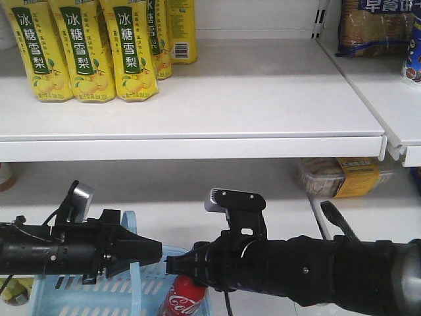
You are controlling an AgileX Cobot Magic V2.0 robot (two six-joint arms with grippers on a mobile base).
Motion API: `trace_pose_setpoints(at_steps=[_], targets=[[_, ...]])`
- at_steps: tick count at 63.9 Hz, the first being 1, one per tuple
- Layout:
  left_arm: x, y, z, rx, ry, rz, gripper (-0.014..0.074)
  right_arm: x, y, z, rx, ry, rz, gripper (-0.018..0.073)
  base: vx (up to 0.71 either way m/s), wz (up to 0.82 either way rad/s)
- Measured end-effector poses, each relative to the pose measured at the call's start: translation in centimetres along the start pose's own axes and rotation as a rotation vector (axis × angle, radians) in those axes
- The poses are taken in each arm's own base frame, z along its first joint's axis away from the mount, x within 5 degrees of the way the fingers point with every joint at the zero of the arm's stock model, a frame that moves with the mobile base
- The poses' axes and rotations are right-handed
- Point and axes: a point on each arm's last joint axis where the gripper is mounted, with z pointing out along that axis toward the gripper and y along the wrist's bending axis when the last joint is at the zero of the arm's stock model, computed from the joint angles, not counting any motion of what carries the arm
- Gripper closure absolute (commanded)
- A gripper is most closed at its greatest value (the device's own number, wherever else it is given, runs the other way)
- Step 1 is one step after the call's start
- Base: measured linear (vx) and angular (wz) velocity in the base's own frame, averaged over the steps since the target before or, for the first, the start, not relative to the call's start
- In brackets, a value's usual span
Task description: Place coke in basket with both arms
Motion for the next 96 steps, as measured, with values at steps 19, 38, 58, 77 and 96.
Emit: trace_pose_setpoints(at_steps=[19,38,58,77,96], targets=[[0.0,0.0,0.0,-0.003,0.0,0.001,0.0602,0.1,0.0,0.1,0.0,0.013,-0.017,0.0201,0.0,0.0],[0.1,0.4,0.0,-0.042,0.004,0.023,0.0602,0.1,0.0,0.1,0.001,0.01,-0.016,0.0197,0.0,0.0],[0.1,0.5,0.0,-0.046,0.003,0.023,0.0602,-0.4,0.8,-1.7,-0.045,-0.012,-0.08,0.0197,0.0,0.0],[0.0,0.5,0.0,-0.046,0.003,0.023,0.0602,-2.2,1.6,-5.6,-0.107,-0.139,-0.161,0.0197,0.0,0.0],[0.1,0.4,0.0,-0.044,0.004,0.023,0.0602,-5.3,-1.3,-9.7,-0.057,-0.272,-0.184,0.0197,0.0,0.0]])
